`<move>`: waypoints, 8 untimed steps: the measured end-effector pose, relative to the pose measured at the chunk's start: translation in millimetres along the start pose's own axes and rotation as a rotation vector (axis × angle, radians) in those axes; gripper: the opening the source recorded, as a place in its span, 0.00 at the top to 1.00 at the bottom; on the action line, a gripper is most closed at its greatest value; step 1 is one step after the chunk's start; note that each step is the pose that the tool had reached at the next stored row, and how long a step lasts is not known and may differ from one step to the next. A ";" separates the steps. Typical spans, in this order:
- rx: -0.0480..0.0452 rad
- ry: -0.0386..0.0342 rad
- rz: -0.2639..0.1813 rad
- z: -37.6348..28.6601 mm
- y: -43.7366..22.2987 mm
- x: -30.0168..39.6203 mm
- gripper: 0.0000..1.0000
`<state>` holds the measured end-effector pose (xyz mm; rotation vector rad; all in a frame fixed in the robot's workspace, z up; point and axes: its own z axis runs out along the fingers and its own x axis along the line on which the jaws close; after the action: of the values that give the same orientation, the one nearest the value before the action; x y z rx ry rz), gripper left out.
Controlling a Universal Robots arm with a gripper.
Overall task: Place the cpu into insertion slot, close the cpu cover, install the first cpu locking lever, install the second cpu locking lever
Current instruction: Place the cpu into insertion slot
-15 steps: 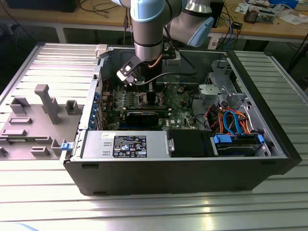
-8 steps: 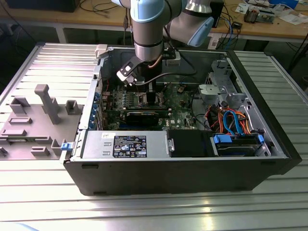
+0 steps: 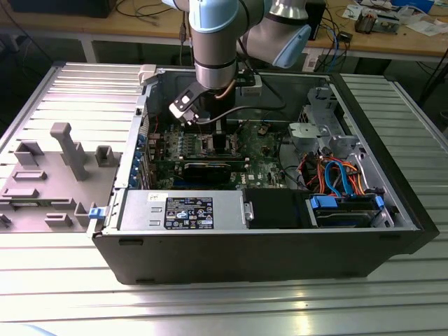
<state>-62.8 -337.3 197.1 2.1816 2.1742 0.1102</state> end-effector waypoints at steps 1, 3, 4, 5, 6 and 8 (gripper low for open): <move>0.0000 -0.0001 0.000 0.1 0.0 0.0 0.46; 0.0002 -0.0006 0.006 0.3 0.3 0.0 0.46; 0.0000 -0.0010 0.010 0.5 0.4 0.0 0.46; 0.0000 -0.0013 0.012 0.5 0.4 0.0 0.46; -0.0001 -0.0013 0.012 0.6 0.5 0.0 0.46; -0.0002 -0.0013 0.012 0.6 0.5 0.0 0.46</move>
<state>-62.2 -337.3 196.5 2.1945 2.1603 0.1095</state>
